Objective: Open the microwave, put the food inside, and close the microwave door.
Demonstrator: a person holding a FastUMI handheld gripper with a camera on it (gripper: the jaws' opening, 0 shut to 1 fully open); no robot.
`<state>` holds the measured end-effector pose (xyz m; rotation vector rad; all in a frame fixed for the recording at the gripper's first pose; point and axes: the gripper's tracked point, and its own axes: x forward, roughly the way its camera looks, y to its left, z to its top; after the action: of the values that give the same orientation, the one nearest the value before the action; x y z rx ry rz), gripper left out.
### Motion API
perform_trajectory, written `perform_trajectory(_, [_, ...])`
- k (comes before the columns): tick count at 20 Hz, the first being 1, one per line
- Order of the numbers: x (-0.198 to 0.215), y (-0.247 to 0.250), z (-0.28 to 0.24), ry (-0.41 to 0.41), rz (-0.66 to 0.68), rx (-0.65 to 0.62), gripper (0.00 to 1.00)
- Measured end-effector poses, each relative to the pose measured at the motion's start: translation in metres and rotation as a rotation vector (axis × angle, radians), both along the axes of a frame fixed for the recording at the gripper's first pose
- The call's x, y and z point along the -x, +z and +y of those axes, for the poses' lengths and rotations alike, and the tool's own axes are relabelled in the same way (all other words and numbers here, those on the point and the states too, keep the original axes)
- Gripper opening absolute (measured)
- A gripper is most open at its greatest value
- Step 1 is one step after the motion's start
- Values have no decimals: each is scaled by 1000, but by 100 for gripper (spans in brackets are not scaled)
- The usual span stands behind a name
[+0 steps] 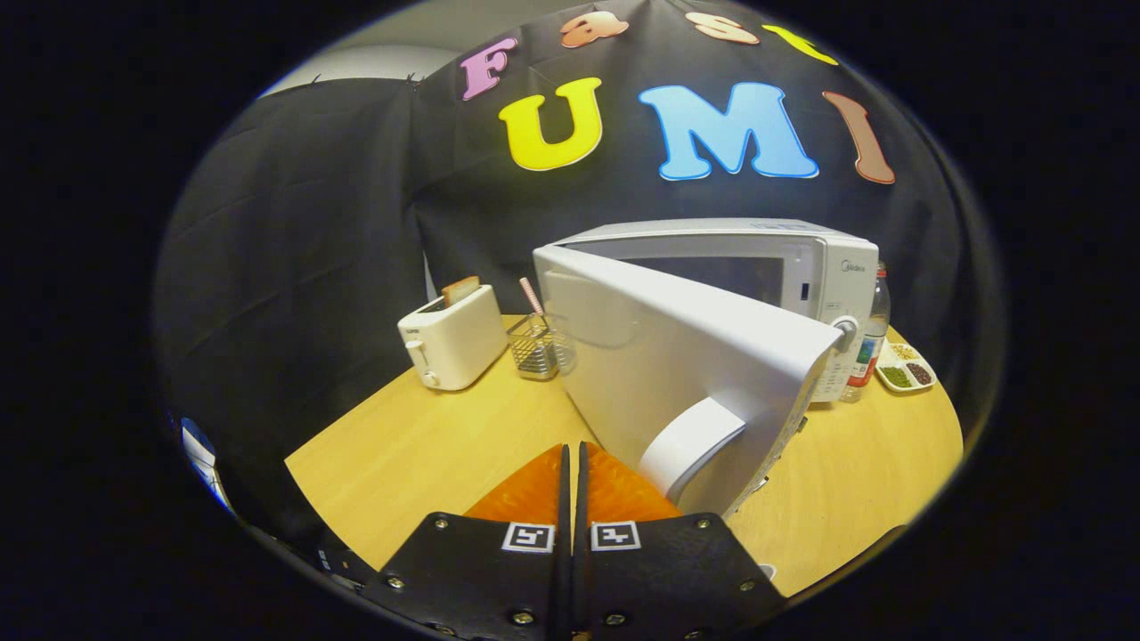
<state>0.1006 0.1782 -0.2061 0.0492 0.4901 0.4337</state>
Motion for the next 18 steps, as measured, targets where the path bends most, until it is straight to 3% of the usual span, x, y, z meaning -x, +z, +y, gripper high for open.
perform_trajectory(7, [-59, 1, -55, -88, -13, 20, 1])
perform_trajectory(18, [-142, 7, -85, -218, -41, 22, 1])
